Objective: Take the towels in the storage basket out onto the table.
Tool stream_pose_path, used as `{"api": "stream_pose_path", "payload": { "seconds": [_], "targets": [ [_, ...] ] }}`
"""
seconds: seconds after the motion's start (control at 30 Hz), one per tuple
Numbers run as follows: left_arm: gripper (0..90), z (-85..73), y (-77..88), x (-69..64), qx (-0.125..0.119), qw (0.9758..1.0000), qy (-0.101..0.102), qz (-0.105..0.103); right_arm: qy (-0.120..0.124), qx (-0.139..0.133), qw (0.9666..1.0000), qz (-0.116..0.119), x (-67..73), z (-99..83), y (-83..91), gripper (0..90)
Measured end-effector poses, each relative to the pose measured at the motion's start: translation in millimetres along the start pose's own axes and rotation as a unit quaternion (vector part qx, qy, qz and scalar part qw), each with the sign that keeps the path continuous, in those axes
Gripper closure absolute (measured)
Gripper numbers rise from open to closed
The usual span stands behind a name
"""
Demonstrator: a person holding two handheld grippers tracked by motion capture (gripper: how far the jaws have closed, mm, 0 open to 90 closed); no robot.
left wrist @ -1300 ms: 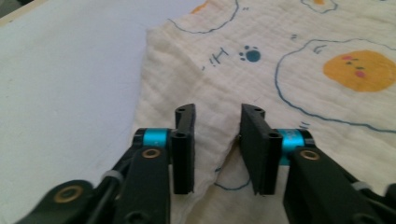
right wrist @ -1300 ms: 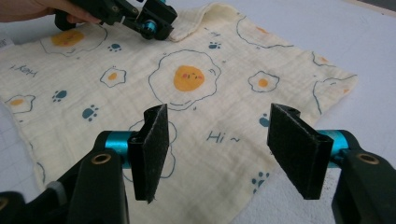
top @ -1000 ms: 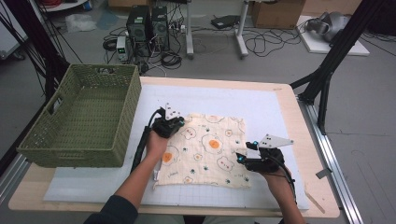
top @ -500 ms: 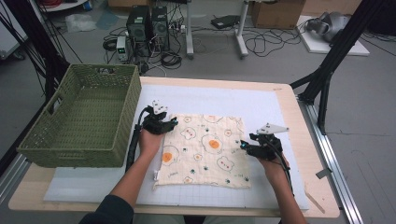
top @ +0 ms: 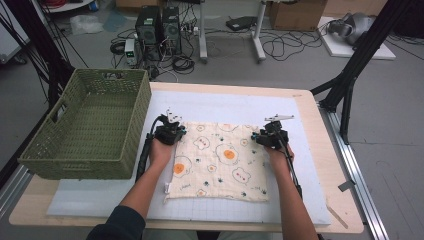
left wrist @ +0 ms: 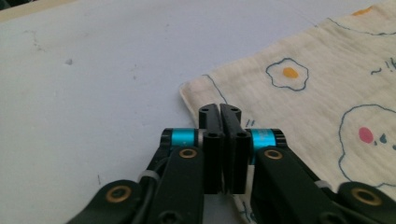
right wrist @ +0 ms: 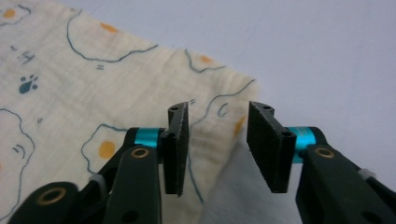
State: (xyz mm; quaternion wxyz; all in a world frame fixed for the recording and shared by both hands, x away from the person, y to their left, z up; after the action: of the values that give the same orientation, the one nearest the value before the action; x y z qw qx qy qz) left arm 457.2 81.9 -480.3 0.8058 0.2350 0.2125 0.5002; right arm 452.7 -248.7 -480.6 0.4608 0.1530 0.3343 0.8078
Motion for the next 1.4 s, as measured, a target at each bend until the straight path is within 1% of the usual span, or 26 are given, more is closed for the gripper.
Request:
{"api": "stream_pose_path", "payload": {
  "seconds": [0.07,0.1,0.13,0.17,0.23,0.27,0.33,0.37,0.4,0.53,0.57,0.6,0.67,0.73,0.8,0.9,0.97,1.0,1.03,1.1,1.17,1.2,1.27,1.3,1.33,1.4],
  "targets": [
    [89.2,-0.1,0.8,2.2,0.000,1.0000,0.003,0.001,-0.004,-0.003,1.0000,-0.003,0.6,1.2,-1.1,67.3],
    [89.3,-0.1,0.8,2.2,0.000,1.0000,0.003,0.001,-0.003,-0.003,1.0000,0.004,1.7,1.3,-0.7,77.7],
    [89.3,-0.5,2.2,4.1,0.001,0.9999,-0.001,0.010,-0.003,-0.003,1.0000,0.004,1.7,1.3,-0.7,77.7],
    [89.3,-1.0,4.9,8.3,-0.001,0.9997,-0.002,0.024,0.014,0.000,0.9998,0.014,5.1,2.4,-0.3,85.7],
    [89.5,-3.1,6.5,12.2,0.002,0.9994,-0.001,0.034,0.040,0.006,0.9992,-0.004,8.3,4.7,-0.5,87.0],
    [89.7,-4.7,7.0,14.6,0.006,0.9991,-0.003,0.042,0.046,0.008,0.9988,-0.014,7.9,5.7,-1.2,87.4],
    [89.9,-4.7,8.5,17.6,0.004,0.9989,0.002,0.046,0.053,0.011,0.9975,-0.045,4.1,6.2,-2.0,87.7],
    [89.8,-4.7,8.5,17.6,0.004,0.9989,0.002,0.046,0.053,0.011,0.9975,-0.045,4.1,6.2,-2.0,87.7],
    [89.8,-5.2,9.4,18.4,0.003,0.9991,0.009,0.041,0.030,0.009,0.9981,-0.053,-0.8,4.8,-2.3,87.7],
    [87.6,-6.0,11.0,17.0,-0.001,0.9993,0.007,0.036,0.029,0.009,0.9971,-0.070,-4.2,3.9,-1.7,84.7],
    [87.6,-6.1,11.5,16.3,-0.003,0.9995,0.008,0.030,0.029,0.008,0.9966,-0.076,-5.1,3.9,-1.5,79.1],
    [75.7,-5.4,12.3,14.1,-0.009,0.9996,0.024,0.007,0.026,0.000,0.9970,-0.072,-6.9,4.7,0.8,73.5],
    [63.0,-4.1,12.0,10.6,-0.016,0.9988,0.041,-0.022,0.026,-0.009,0.9972,-0.069,-6.8,6.8,5.9,67.9],
    [56.2,-3.8,11.1,8.7,-0.018,0.9989,0.038,-0.023,0.028,-0.017,0.9976,-0.061,-5.5,9.1,12.5,64.6],
    [54.9,-3.1,8.6,4.0,-0.018,0.9995,0.022,-0.015,0.032,-0.020,0.9980,-0.050,-3.0,10.1,19.3,60.5],
    [59.4,-3.5,8.2,1.1,-0.015,0.9997,0.005,-0.019,0.036,-0.021,0.9982,-0.044,-0.2,10.3,25.9,56.9],
    [74.1,-5.6,6.6,-6.4,-0.002,0.9991,-0.039,-0.018,0.046,-0.035,0.9974,-0.042,3.8,8.6,35.7,57.1],
    [80.9,-6.3,5.3,-9.7,0.002,0.9983,-0.056,-0.014,0.047,-0.034,0.9975,-0.039,4.4,6.6,37.7,57.0],
    [84.3,-6.1,5.2,-11.2,0.005,0.9980,-0.062,-0.006,0.045,-0.033,0.9979,-0.034,5.2,4.0,38.8,57.0],
    [87.6,-5.4,4.6,-10.0,0.003,0.9987,-0.050,-0.001,0.044,-0.033,0.9981,-0.027,5.3,-1.4,40.9,57.4],
    [88.1,-4.8,5.3,-5.9,0.003,0.9983,-0.052,0.025,0.040,-0.030,0.9985,-0.022,5.1,-7.1,43.3,58.3],
    [88.2,-4.7,6.0,-1.7,0.003,0.9983,-0.045,0.036,0.038,-0.032,0.9985,-0.022,5.0,-9.5,44.5,58.6],
    [88.1,-4.5,7.0,5.7,0.001,0.9991,-0.018,0.038,0.036,-0.033,0.9987,-0.017,5.6,-14.1,46.5,59.2],
    [87.9,-4.6,7.3,7.3,0.001,0.9994,-0.013,0.032,0.036,-0.032,0.9987,-0.014,6.3,-16.1,47.1,59.1],
    [86.7,-4.8,7.6,7.5,0.001,0.9995,-0.012,0.030,0.035,-0.032,0.9988,-0.012,7.4,-17.5,47.0,59.1],
    [73.1,-4.6,8.1,9.7,-0.002,0.9996,-0.001,0.030,0.036,-0.024,0.9991,-0.001,11.3,-18.9,46.4,58.9]
  ]
}}
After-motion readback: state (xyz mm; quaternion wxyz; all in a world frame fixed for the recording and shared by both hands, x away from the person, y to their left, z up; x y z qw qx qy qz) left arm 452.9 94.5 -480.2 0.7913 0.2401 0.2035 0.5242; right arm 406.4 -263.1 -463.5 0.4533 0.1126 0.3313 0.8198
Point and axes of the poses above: each handheld gripper's, and its own axes: y roughly backward along the jaws, z roughly out of its top, x roughly to its left, the point moved 5 cm from there along -y, roughly forward along the jaws, and after that the axes turned 9 degrees about y, right-handed, at the moved point
